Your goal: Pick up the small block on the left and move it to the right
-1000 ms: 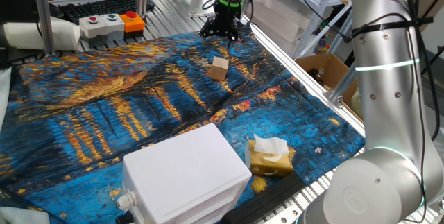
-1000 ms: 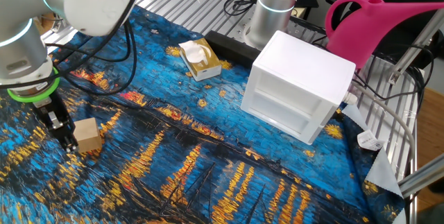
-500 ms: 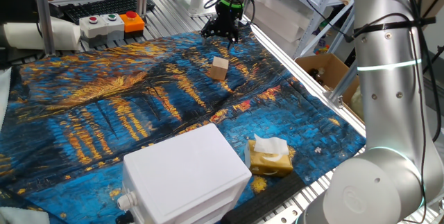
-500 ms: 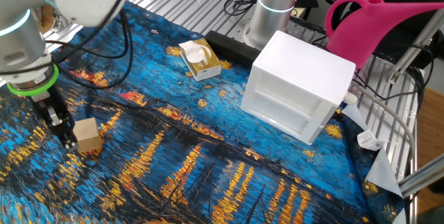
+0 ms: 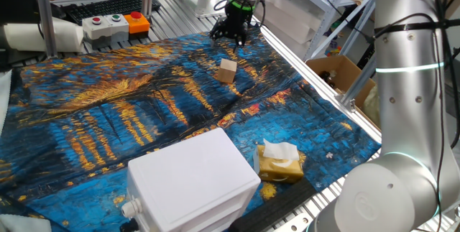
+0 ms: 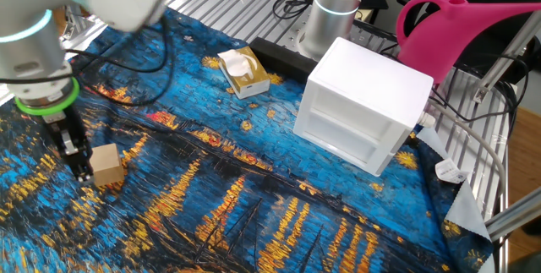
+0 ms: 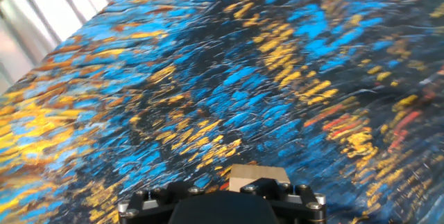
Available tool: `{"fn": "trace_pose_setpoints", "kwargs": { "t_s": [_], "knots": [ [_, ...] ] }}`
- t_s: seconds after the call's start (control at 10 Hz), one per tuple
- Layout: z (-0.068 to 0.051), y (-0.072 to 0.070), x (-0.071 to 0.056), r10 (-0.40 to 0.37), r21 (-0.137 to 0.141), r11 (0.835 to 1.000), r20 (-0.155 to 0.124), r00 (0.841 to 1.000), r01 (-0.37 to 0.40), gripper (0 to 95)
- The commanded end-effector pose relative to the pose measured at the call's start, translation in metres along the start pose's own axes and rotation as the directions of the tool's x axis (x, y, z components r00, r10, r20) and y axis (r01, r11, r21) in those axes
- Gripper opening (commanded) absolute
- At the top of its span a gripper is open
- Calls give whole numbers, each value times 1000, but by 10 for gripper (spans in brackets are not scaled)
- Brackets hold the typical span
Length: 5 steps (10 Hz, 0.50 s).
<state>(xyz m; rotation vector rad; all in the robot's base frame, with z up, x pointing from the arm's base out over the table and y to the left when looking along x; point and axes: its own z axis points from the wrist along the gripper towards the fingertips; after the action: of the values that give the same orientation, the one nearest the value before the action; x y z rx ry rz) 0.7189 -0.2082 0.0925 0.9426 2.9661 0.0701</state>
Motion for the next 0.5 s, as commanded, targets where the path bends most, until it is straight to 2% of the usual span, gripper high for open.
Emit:
{"fn": "trace_pose_setpoints", "kwargs": {
  "t_s": [0.1, 0.5],
  "knots": [
    [0, 0, -3, 10, 26, 1000, -1, 1000, -10, 760],
    [0, 0, -3, 0, 64, 998, 13, 1000, 0, 760]
  ]
}}
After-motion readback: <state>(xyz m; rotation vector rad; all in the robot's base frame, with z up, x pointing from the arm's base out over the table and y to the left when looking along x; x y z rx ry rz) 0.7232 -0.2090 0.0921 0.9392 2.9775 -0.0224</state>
